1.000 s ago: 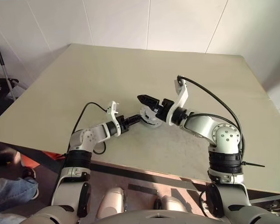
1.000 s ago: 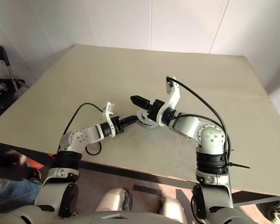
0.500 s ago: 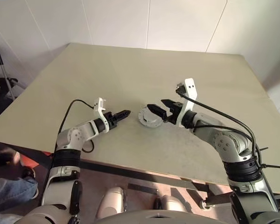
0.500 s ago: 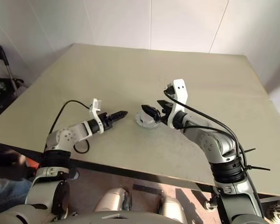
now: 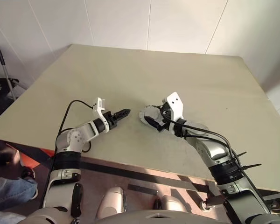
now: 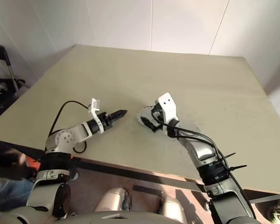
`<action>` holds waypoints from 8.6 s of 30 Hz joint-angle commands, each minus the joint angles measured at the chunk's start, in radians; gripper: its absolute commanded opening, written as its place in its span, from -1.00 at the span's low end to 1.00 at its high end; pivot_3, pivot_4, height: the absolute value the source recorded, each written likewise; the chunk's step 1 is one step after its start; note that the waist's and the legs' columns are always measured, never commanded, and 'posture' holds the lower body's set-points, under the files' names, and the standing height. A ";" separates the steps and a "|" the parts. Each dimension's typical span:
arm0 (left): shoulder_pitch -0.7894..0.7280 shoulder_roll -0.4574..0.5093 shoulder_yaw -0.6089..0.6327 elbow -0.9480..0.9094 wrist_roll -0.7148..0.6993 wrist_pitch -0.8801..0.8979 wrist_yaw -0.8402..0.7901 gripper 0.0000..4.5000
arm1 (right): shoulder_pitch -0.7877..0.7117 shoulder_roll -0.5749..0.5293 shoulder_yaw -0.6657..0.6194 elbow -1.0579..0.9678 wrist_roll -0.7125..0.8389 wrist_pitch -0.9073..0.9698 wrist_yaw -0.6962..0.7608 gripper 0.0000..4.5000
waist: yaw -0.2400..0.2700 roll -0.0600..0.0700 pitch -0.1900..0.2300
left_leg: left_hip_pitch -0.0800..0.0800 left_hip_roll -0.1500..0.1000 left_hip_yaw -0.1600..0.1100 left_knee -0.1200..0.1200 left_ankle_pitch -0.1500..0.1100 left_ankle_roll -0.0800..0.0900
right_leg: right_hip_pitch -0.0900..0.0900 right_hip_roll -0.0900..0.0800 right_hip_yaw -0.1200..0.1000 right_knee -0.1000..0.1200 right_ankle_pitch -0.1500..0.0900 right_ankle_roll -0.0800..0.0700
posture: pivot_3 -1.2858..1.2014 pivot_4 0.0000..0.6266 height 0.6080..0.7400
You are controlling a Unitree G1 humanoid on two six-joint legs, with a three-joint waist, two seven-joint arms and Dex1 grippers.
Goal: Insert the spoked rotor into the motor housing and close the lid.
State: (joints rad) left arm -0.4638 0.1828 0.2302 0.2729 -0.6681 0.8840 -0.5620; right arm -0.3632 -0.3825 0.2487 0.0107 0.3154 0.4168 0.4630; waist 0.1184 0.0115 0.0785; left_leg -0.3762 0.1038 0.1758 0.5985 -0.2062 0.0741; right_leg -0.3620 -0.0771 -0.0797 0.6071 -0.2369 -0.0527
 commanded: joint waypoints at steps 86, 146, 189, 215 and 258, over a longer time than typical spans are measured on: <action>0.022 -0.014 -0.036 -0.040 0.001 -0.008 0.013 0.44 | -0.031 0.066 -0.047 0.186 -0.277 -0.009 -0.004 0.40 | -0.022 0.000 0.000 | 0.009 0.000 0.000 0.000 -0.001 0.001 | 0.008 0.000 0.001 -0.001 -0.002 0.002 | 0.03 -1.00 1.00; -0.282 -0.230 0.118 0.218 -0.164 0.142 0.134 -0.98 | 0.044 0.000 -0.009 0.096 -0.243 0.196 0.086 0.40 | -0.013 -0.001 -0.008 | 0.012 -0.002 -0.001 -0.005 -0.008 0.009 | 0.022 0.000 0.001 -0.020 -0.004 0.002 | 0.03 -1.00 1.00; -0.268 -0.247 0.142 0.356 -0.107 0.156 0.241 -1.00 | 0.015 -0.009 -0.482 -0.149 0.145 0.809 0.058 0.99 | -0.013 -0.002 -0.008 | 0.011 -0.004 -0.001 -0.022 -0.007 0.008 | 0.019 0.000 0.001 -0.032 -0.004 0.003 | 0.03 -1.00 1.00; -0.276 -0.237 0.136 0.369 -0.070 0.131 0.222 -1.00 | -0.190 0.377 -0.869 -0.015 0.246 1.133 -0.185 0.99 | 0.003 -0.001 -0.007 | 0.009 -0.003 0.000 -0.022 0.000 -0.004 | 0.010 0.000 0.001 -0.019 -0.005 0.002 | 0.03 -1.00 1.00; -0.290 -0.232 0.154 0.404 -0.037 0.073 0.198 -1.00 | -0.373 0.486 -0.856 0.227 0.312 0.927 -0.256 -0.02 | -0.016 -0.002 -0.007 | 0.006 -0.001 0.001 -0.033 0.010 -0.018 | -0.001 0.001 -0.001 -0.018 -0.001 -0.005 | 0.03 -1.00 1.00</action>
State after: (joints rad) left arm -0.7458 -0.0128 0.4279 0.6548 -0.7099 0.9292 -0.3491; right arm -0.6852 0.0784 -0.6475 0.2360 0.5614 1.3470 0.1760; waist 0.1022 0.0098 0.0715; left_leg -0.3700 0.1028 0.1765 0.5660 -0.1964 0.0562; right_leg -0.3627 -0.0760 -0.0803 0.5896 -0.2378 -0.0579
